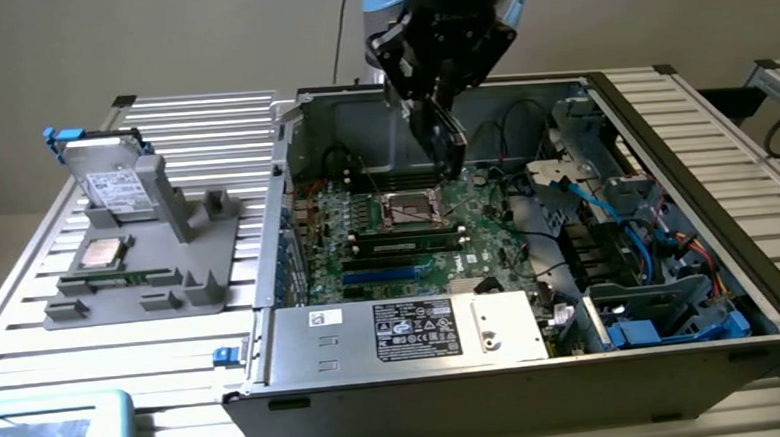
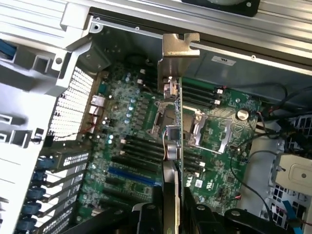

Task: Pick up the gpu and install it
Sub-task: 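Insert the gpu into the slot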

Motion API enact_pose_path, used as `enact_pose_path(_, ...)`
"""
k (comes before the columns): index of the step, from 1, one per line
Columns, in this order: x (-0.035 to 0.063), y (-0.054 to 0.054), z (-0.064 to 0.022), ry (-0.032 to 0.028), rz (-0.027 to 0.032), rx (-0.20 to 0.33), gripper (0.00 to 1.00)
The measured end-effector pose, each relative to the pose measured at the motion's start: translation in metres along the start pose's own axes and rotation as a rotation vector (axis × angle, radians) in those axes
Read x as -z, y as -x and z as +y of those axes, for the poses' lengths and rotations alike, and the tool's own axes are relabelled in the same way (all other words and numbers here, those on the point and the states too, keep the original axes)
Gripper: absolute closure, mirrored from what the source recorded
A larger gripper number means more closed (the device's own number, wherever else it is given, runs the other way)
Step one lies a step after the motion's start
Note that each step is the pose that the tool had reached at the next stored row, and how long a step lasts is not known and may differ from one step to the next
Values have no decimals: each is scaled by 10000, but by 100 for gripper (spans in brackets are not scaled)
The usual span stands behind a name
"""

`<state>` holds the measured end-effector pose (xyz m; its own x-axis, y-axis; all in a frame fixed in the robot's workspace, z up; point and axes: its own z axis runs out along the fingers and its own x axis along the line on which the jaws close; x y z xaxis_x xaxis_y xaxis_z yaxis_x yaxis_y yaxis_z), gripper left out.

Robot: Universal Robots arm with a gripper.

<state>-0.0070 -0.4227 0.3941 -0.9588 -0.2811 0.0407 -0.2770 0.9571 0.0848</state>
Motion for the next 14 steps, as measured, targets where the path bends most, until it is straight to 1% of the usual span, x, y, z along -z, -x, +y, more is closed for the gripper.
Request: enact_pose_path(14,-29,1,-2,-111,196,2535,73)
